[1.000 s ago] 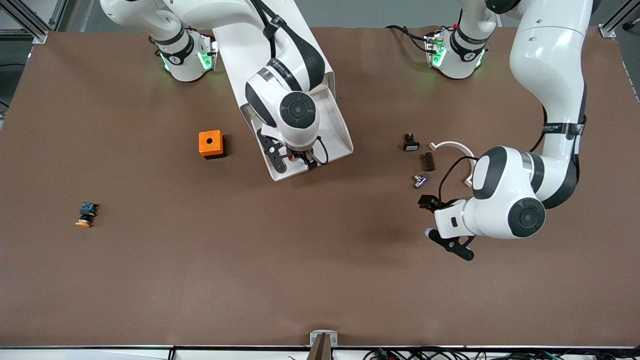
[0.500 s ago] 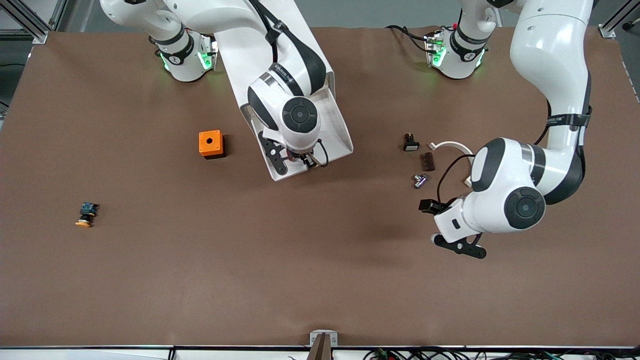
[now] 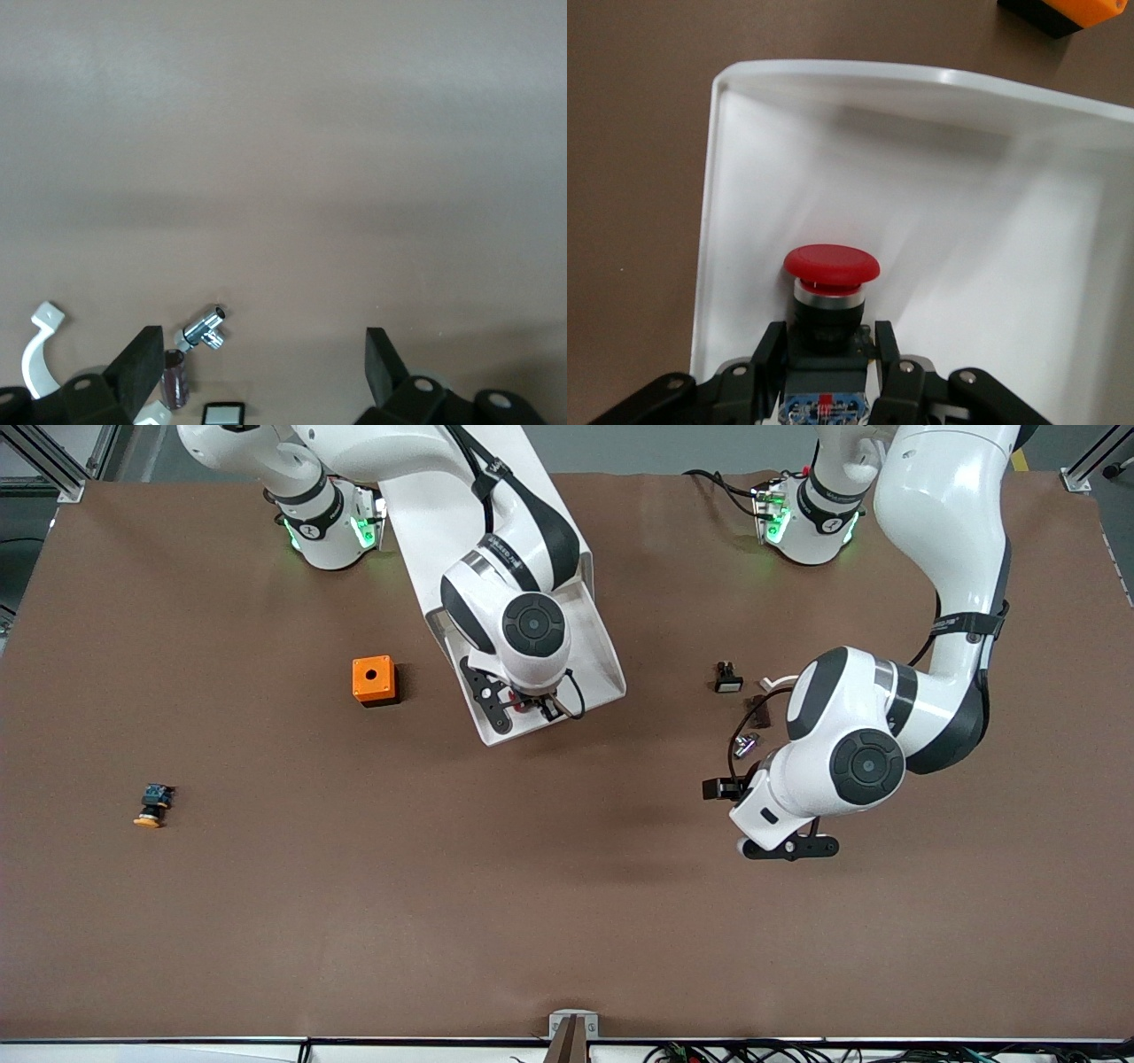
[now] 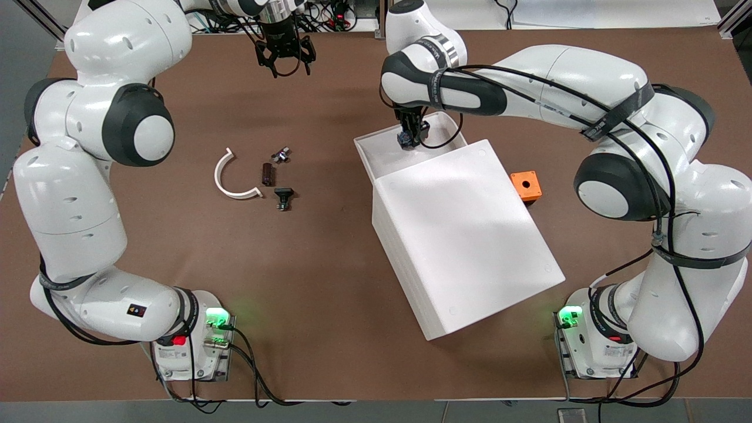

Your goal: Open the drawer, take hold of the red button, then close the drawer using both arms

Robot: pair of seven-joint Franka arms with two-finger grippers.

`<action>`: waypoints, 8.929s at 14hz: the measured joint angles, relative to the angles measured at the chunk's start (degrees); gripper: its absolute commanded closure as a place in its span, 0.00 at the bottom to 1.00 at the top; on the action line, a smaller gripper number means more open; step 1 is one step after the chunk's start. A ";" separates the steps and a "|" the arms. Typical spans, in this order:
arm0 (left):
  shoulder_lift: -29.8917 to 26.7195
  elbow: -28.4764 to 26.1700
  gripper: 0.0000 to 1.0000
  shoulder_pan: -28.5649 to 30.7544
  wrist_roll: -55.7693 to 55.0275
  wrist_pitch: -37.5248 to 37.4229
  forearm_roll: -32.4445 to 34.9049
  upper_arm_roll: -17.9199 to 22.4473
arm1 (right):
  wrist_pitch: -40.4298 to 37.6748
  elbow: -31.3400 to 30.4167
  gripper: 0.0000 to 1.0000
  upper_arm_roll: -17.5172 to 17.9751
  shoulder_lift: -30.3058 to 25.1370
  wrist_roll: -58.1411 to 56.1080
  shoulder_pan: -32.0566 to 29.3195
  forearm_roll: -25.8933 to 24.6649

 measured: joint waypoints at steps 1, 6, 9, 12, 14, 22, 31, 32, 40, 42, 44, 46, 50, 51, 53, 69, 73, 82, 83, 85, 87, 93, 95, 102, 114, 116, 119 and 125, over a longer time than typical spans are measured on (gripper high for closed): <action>0.00 -0.01 0.00 0.04 -2.80 0.00 0.00 0.06 | -0.72 1.08 0.81 -0.17 -0.03 0.00 -0.04 0.00; 0.20 -0.22 0.00 -0.82 -12.92 0.01 0.00 -0.05 | -17.88 12.11 0.84 -1.12 -2.41 -7.09 -5.71 0.00; 0.65 -0.39 0.00 -3.72 -18.09 1.93 0.00 -0.06 | -27.04 14.28 0.84 -1.61 -7.28 -27.47 -14.59 -0.07; 2.49 -0.56 0.00 -7.29 -20.75 7.06 0.01 -0.08 | -30.74 14.06 0.84 -2.10 -10.46 -51.78 -25.93 -1.11; 3.82 -0.60 0.00 -9.34 -21.33 9.48 0.01 -0.10 | -29.63 13.43 0.83 -2.21 -10.33 -67.76 -33.14 -4.04; 6.86 -0.68 0.00 -16.55 -29.29 11.87 0.01 -0.35 | -3.10 -1.58 0.83 -2.28 -7.44 -104.26 -47.30 -8.49; 7.33 -0.58 0.00 -21.96 -34.24 12.23 -6.91 -0.57 | 12.74 -10.02 0.82 -2.01 -1.84 -108.11 -48.93 -13.55; 7.33 -0.56 0.00 -22.67 -35.37 12.28 -7.10 -0.58 | 13.38 -10.18 0.82 -2.03 -1.21 -108.11 -49.05 -13.66; 7.29 -0.32 0.00 -28.32 -42.12 12.41 -7.19 -0.68 | 21.22 -13.35 0.82 -2.03 2.41 -108.14 -50.49 -13.79; 7.28 -0.28 0.00 -29.73 -43.75 12.47 -7.20 -0.70 | 21.61 -13.35 0.82 -2.03 2.96 -108.15 -50.64 -13.79; 7.19 -0.14 0.00 -31.08 -45.39 12.48 -7.22 -0.73 | 22.13 -13.36 0.82 -2.03 3.52 -108.15 -50.72 -13.79; 7.11 -0.10 0.00 -32.53 -46.50 12.48 -7.22 -0.74 | 23.15 -13.39 0.82 -2.03 4.09 -108.15 -50.79 -13.79; 7.10 -0.10 0.00 -34.07 -47.25 13.02 -8.54 -0.83 | 24.16 -13.41 0.82 -2.03 5.20 -108.15 -50.82 -13.79; 7.10 -0.10 0.00 -34.14 -47.26 13.52 -9.26 -0.90 | 24.25 -13.41 0.81 -2.03 5.47 -108.15 -50.83 -13.80; 7.10 -0.10 0.00 -34.15 -47.26 13.87 -10.55 -1.10 | 24.39 -13.42 0.79 -2.03 5.92 -108.15 -50.83 -13.80; 7.15 -0.45 0.00 -31.64 -41.28 17.50 -18.12 -0.96 | 20.17 -12.13 0.00 -1.68 4.30 -108.13 -50.79 -13.80; 6.46 -0.17 0.00 -23.24 -28.51 14.82 -13.67 -0.71 | 9.64 -11.24 0.00 -0.94 -5.02 -108.13 -50.33 -13.80; 0.97 -0.05 0.00 -6.63 -8.17 8.21 -3.53 -0.46 | -8.46 -10.69 0.00 -0.45 -21.20 -105.03 -47.55 -11.41; 0.29 -0.06 0.00 -5.02 -6.48 7.15 -2.46 -0.46 | -10.33 -10.52 0.00 -0.40 -22.98 -104.09 -46.84 -10.62; -1.28 -0.05 0.00 -2.10 -2.50 4.28 -1.05 -0.44 | -13.59 -10.34 0.00 -0.34 -26.68 -102.54 -45.76 -9.31; -2.97 -0.04 0.00 1.13 2.78 2.16 0.52 -0.39 | -15.86 -10.29 0.00 -0.34 -29.77 -101.99 -45.57 -8.31; -10.57 0.06 0.00 10.61 17.49 -5.36 5.09 0.04 | -20.89 -8.45 0.00 -0.37 -35.24 -101.68 -45.58 -7.99; -14.31 0.08 0.00 13.50 20.73 -9.40 5.57 0.17 | -23.62 -5.34 0.00 -0.56 -35.94 -101.56 -45.60 -7.99; -26.97 -2.18 0.00 16.75 22.40 -17.48 6.41 -0.06 | -24.59 -3.55 0.00 -1.02 -35.61 -101.56 -45.62 -7.99; -39.64 -16.75 0.00 15.12 21.83 -11.77 2.89 2.98 | -24.59 -3.54 0.00 -1.08 -35.59 -101.57 -45.63 -8.01; -40.28 -17.03 0.00 14.84 20.77 -11.69 2.88 3.16 | -24.59 -3.53 0.00 -1.08 -35.59 -101.57 -45.63 -8.03; -40.43 -17.21 0.00 13.11 18.29 -11.62 2.88 5.03 | -24.59 -3.52 0.00 -1.06 -35.59 -101.57 -45.63 -8.05; -40.43 -17.26 0.00 13.43 19.27 -10.88 2.88 5.67 | -24.77 -3.49 0.00 -0.94 -35.61 -101.58 -45.63 -8.05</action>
